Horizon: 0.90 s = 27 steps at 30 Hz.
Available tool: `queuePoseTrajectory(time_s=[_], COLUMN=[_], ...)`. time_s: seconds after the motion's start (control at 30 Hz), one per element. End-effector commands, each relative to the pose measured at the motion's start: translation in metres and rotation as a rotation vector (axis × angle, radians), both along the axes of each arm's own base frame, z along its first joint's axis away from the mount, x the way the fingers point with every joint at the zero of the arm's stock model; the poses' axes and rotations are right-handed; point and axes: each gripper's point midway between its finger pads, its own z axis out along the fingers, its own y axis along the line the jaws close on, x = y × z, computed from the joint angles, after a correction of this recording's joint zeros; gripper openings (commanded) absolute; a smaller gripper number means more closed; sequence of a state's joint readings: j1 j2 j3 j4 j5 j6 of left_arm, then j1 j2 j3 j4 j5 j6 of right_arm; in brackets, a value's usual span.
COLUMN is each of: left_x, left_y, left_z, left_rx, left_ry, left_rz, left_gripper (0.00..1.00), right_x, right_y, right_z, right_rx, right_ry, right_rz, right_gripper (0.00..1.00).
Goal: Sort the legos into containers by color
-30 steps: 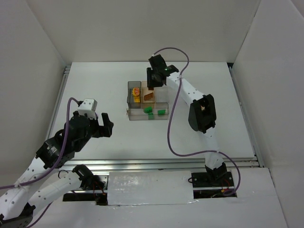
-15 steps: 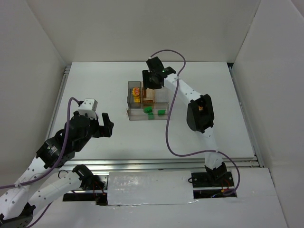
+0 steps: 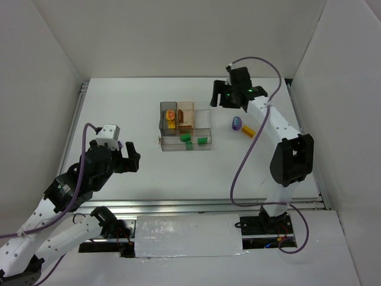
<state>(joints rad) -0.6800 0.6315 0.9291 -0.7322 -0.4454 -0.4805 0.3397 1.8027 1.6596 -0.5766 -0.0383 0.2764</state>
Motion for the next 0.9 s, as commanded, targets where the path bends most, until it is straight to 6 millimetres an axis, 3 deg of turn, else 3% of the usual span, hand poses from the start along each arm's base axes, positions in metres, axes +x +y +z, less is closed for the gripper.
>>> queuePoseTrajectory(time_s=[0.0,0.1,0.13,0.17,0.2,0.3,0.63,0.87], left_x=[0.004,0.006,0.006,0.006,0.008,0.01,0.011,0.014], left_y=[0.003,0.008,0.01,0.013,0.016,0.024,0.014,0.003], left_z=[0.01,0.009,0.008,0.006,0.005,-0.001,-0.002,-0.008], left_rx=[-0.03,-0.022,-0.017,-0.006,-0.004,0.034,0.026,0.039], left_ry=[-0.028,-0.023,-0.02,-0.014,-0.004,0.025,0.025,0.049], left_rz=[0.039,0.072,0.084,0.105,0.135,0.19,0.133,0.081], left_gripper=[0.99,1.0,1.0,1.0,1.0,1.0,0.99,1.0], right_x=[-0.01,-0.018,-0.02,-0.021,-0.023,-0.025,-0.022,-0.018], right_y=[-0.053,-0.103,-0.112,-0.121,-0.134,-0.153,-0.18,-0.183], right_z=[-0.041,-0.078,-0.086,-0.094,-0.107,-0.12,-0.144,-0.154], right_rx=[0.018,-0.069,-0.08,-0.093,-0.116,-0.179,-0.261,-0.278], right_ry=[0.135,0.221,0.249,0.27,0.308,0.333,0.395,0.413], right_rz=[-0.054,-0.208,-0.234,-0.262,-0.294,-0.348,-0.348,-0.299], right_gripper=[0.79,0.8,0.8,0.88,0.88,0.88,0.84,0.82])
